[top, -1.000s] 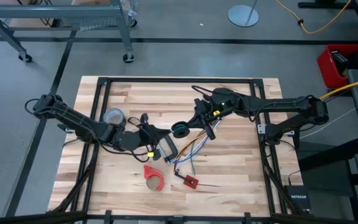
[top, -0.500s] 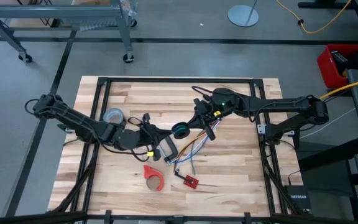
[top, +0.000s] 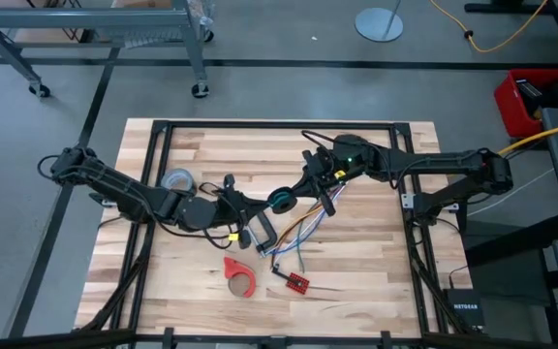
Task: Coil cords
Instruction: Coil the green wire around the spool
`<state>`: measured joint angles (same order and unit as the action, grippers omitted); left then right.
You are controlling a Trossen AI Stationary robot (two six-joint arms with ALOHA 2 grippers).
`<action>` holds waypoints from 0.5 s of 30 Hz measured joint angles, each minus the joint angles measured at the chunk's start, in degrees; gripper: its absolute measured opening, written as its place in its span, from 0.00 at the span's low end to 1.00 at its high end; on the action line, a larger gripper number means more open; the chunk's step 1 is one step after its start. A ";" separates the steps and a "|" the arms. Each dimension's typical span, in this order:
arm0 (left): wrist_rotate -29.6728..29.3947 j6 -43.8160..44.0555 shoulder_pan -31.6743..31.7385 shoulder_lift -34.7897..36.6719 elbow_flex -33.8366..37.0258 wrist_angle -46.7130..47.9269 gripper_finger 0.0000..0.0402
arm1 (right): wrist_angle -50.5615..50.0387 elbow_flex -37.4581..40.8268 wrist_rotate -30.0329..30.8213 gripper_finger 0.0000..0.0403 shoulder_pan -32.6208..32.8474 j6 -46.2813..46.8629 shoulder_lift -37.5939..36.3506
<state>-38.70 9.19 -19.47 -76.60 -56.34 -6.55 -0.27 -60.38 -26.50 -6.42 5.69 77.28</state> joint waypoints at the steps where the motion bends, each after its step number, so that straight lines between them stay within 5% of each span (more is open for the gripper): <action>1: 0.38 -0.01 0.06 0.00 0.00 -0.01 0.04 | 0.02 0.00 0.00 0.01 0.00 0.00 0.00; 10: 1.36 -0.26 1.31 -0.02 -0.02 -0.40 0.09 | 0.66 0.00 0.63 0.01 0.07 0.00 0.09; 15: 1.12 -0.79 1.69 -0.02 -0.02 -0.28 0.02 | 0.60 0.00 0.64 0.01 0.00 0.00 0.09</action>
<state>-37.58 8.40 -17.78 -76.62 -56.36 -6.83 0.33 -60.38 -25.86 -6.42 5.69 77.36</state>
